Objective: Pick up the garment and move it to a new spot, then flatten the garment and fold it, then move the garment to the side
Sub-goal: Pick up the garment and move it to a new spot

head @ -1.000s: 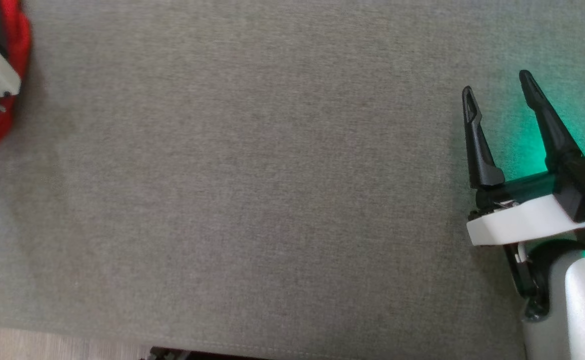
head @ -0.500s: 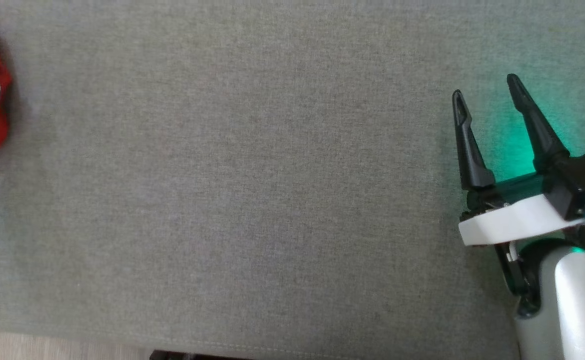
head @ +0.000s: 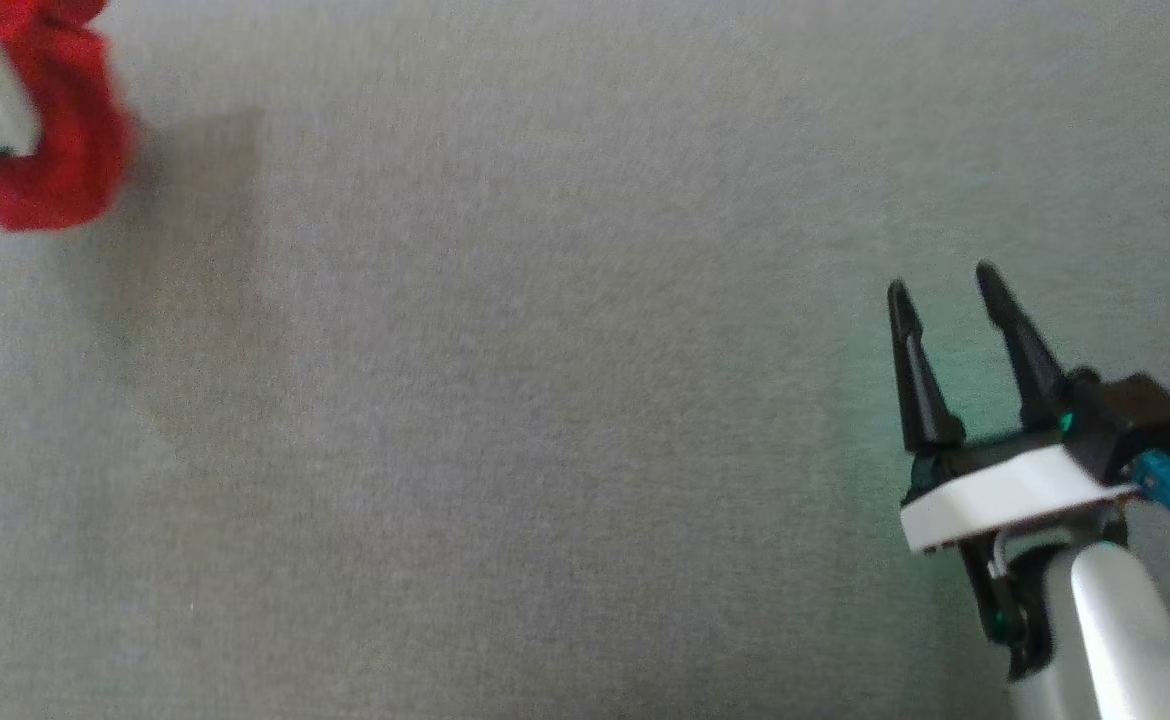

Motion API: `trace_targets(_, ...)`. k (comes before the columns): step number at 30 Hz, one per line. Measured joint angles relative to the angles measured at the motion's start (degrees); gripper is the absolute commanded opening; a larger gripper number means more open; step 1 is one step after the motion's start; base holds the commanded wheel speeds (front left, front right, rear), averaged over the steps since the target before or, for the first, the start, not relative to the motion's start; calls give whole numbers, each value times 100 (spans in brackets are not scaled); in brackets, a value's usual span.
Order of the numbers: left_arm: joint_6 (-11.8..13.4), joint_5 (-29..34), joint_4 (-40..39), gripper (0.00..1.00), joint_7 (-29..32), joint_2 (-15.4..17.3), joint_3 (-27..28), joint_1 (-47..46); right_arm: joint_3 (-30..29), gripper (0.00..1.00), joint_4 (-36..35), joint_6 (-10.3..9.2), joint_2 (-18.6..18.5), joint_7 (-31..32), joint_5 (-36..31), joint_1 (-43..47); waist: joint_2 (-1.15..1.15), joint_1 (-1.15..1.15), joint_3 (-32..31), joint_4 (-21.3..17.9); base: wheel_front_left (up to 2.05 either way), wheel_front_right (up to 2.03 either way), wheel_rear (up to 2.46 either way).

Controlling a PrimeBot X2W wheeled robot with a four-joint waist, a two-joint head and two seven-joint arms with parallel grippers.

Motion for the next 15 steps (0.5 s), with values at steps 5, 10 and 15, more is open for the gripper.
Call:
trace_targets(5,-7,-59,-912,0,198,-301,-338,80,82,100,323,0,4,-209,301,166,0,-1,-620,-316,0,0,0)
trace_targets(10,-7,-257,-1809,0,229,-750,-644,376,178,100,489,0,4,-344,441,185,0,0,-884,-867,0,0,0)
trace_targets(15,32,-277,-2375,0,-297,-1258,-848,923,258,100,569,0,5,-469,543,181,0,1,-880,-1378,0,0,0)
